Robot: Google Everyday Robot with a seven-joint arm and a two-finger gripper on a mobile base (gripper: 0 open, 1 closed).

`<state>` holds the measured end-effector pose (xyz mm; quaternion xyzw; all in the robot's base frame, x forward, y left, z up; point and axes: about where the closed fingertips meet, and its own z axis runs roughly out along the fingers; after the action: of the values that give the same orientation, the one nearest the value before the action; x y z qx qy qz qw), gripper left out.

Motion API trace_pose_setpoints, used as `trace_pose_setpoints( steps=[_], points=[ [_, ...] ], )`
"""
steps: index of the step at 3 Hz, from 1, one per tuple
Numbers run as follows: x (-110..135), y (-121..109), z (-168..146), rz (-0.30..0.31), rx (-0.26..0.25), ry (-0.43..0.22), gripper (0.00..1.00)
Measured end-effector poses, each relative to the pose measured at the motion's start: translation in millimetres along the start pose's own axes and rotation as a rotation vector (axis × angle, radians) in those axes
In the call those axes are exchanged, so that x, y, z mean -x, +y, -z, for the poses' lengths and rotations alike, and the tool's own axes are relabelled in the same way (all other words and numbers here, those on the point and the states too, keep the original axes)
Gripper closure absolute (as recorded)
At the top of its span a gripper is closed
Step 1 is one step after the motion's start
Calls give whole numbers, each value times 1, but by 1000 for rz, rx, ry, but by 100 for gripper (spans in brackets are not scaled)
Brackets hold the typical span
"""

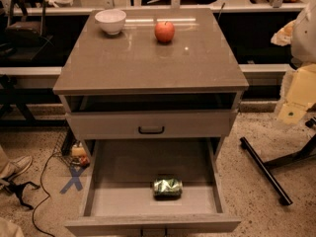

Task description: Pick green can from middle drawer and place on counter

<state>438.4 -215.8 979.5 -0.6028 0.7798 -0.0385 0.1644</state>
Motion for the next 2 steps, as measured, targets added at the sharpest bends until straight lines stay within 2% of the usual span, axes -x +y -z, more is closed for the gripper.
trace_pose_setpoints(
  steps=[1,2],
  points=[
    [0,0,0,-5,-4,-1,0],
    [2,26,-56,-41,96,-122,0]
  ],
)
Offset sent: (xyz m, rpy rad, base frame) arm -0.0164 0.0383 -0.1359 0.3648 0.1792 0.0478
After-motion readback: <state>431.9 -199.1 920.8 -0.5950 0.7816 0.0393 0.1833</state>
